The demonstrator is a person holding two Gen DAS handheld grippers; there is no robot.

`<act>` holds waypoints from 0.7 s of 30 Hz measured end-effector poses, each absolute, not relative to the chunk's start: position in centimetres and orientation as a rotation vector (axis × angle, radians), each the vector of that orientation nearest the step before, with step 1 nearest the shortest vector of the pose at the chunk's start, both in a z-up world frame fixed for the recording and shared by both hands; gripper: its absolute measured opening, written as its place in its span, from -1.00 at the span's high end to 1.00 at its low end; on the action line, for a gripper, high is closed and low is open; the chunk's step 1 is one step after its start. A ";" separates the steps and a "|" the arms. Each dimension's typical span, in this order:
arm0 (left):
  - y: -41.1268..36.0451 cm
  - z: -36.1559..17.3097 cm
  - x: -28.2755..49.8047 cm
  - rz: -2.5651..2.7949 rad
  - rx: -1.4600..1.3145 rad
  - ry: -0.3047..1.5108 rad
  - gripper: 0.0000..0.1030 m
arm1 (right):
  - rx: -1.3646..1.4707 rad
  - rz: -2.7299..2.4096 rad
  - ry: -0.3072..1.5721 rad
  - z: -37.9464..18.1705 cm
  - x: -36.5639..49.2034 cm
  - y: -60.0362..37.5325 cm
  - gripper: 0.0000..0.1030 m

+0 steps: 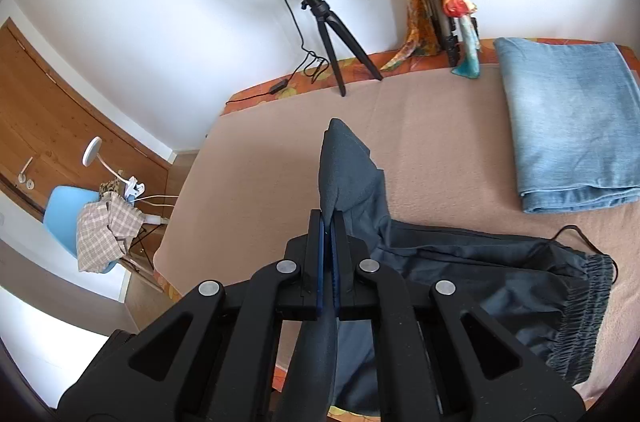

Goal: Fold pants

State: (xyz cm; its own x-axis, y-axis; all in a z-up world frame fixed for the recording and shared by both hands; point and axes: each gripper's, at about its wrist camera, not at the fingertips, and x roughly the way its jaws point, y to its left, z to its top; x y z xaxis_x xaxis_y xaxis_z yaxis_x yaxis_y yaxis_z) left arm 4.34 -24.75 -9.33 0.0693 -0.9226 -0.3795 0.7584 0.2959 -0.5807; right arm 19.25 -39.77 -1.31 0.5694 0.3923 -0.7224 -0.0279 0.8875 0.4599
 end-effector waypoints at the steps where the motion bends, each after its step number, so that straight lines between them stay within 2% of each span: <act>1: -25.6 -9.4 4.5 -1.300 -0.249 0.792 0.79 | 0.428 0.241 0.938 -1.3 18.9 -40.7 0.93; 21: -41.6 -12.1 5.3 -1.451 -0.115 0.929 0.79 | 0.489 -0.001 0.997 -8.0 15.1 -57.0 0.93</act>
